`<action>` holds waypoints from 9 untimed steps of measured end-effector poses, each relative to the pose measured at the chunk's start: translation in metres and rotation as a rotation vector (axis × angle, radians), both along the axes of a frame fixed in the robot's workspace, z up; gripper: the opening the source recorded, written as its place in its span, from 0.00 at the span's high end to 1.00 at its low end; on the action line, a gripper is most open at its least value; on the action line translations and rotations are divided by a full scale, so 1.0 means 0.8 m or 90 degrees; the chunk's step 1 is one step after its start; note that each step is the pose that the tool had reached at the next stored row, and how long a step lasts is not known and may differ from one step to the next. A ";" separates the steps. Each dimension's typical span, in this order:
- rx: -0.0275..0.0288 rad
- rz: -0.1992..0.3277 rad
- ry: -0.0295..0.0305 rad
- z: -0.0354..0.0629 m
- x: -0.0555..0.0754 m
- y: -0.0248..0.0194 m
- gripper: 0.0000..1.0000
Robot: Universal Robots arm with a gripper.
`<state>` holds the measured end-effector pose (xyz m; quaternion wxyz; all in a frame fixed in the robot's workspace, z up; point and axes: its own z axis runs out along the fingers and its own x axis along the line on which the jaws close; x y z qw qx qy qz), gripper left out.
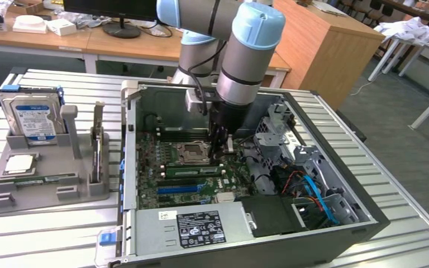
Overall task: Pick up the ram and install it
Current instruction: 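Press down the ram until it locks into place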
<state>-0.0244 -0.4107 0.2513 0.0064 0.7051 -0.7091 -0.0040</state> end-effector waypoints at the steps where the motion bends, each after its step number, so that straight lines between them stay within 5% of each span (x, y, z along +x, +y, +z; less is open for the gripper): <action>1: 0.0000 0.000 0.0002 0.000 0.000 0.0000 0.75; 3: 0.0000 0.000 0.0006 0.000 0.000 0.0000 0.76; 5: 0.0000 0.000 0.0010 0.000 0.000 0.0000 0.89; 9: 0.0000 0.000 0.0018 0.000 0.000 0.0000 0.90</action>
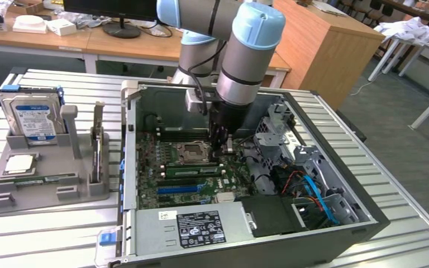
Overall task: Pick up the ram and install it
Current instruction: 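Press down the ram until it locks into place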
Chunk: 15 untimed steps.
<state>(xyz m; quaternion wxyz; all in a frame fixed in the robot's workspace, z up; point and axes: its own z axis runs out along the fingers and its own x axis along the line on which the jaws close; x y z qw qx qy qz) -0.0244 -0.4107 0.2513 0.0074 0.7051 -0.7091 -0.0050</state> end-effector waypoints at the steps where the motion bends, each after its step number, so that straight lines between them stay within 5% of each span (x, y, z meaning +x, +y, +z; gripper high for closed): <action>1: 0.0000 0.000 0.0002 0.000 0.000 0.0000 0.90; 8: 0.0000 0.000 -0.0002 -0.001 0.016 0.0000 0.90; 11: 0.0001 0.000 -0.0064 -0.004 0.017 0.0001 0.90; 15: -0.0004 0.000 -0.0087 -0.008 0.015 0.0001 0.90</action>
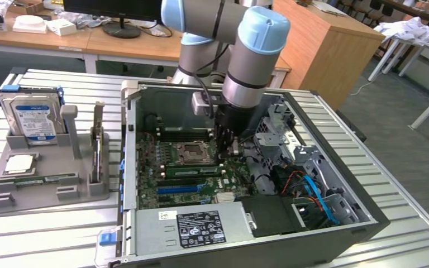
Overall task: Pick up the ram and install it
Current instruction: 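Press down the ram until it locks into place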
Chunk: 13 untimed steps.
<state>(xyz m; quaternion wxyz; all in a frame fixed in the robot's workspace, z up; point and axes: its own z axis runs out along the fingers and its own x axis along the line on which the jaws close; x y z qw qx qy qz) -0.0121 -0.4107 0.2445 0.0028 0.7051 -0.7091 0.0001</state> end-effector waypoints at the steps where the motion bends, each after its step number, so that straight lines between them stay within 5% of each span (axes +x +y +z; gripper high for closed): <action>1: 0.0000 0.000 -0.0009 -0.001 -0.002 0.0000 0.90; 13: 0.0000 0.000 -0.0036 -0.016 -0.003 0.0000 0.90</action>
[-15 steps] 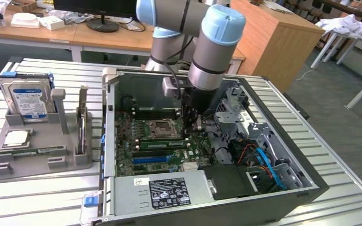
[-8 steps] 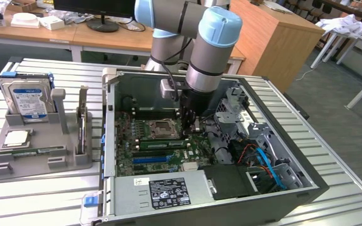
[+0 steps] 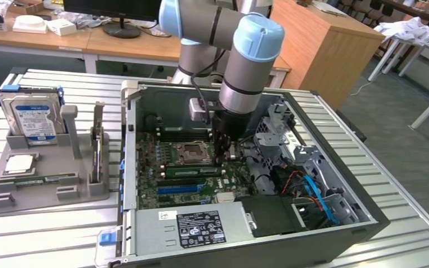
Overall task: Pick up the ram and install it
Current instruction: 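Press down the ram until it locks into place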
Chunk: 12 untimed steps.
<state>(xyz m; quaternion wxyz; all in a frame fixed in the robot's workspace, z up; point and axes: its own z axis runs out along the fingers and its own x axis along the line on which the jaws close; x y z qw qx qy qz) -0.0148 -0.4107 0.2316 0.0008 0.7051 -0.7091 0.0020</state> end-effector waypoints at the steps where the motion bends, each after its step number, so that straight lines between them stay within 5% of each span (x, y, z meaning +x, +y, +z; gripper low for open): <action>1: 0.0000 0.000 0.0000 -0.001 0.000 0.0000 0.90; 12: 0.0000 0.000 -0.0003 -0.008 0.002 0.0000 0.90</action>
